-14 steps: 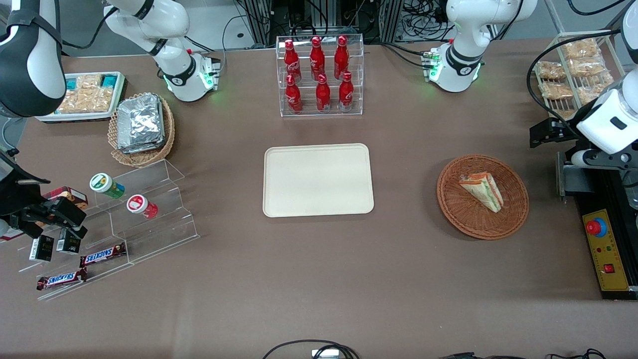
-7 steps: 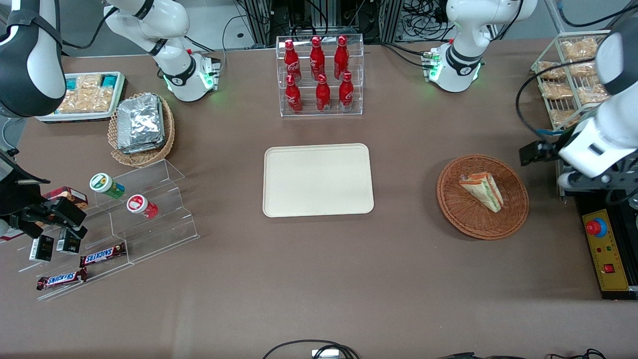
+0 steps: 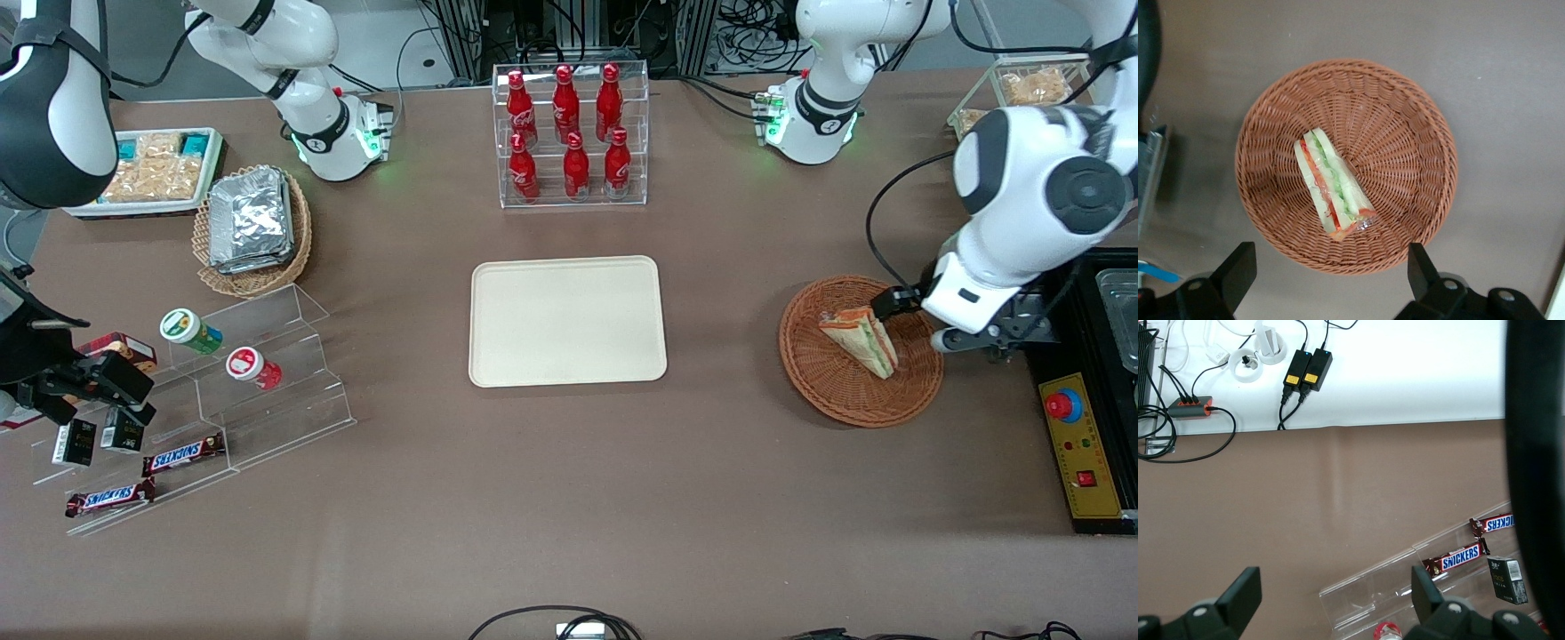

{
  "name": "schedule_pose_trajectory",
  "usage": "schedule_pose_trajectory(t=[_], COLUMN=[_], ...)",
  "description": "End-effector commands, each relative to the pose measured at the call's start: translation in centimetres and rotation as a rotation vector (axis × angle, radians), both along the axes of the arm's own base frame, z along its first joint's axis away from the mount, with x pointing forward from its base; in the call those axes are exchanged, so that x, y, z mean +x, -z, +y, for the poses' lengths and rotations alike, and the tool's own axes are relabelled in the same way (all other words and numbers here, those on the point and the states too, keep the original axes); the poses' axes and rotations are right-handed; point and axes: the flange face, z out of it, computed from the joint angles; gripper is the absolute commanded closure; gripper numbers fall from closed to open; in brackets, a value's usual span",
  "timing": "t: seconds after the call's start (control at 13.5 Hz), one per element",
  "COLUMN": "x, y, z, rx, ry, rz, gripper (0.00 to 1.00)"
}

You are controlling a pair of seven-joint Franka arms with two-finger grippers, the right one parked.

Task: Place sandwich from basket to tray
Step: 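Lower the open left gripper around the sandwich and close it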

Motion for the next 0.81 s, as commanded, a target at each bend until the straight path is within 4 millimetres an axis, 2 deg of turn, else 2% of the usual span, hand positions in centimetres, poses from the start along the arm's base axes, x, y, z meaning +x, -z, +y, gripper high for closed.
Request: schedule_pose_trajectory(t=[0.0,0.22,0.37,0.74], x=[-1.9,-3.4,-3.9,-4.0], y=[1.5,5.0,7.3,11.4], z=[0.2,1.0,2.3,2.1], rx=[0.015,0.006,-0.002,-0.008], ry=[-0.072,-0.087,-0.159,-0.261], rz=[-0.033,-0.066,-0.099,-0.097], gripper=[0.00,0.00,0.00,0.00])
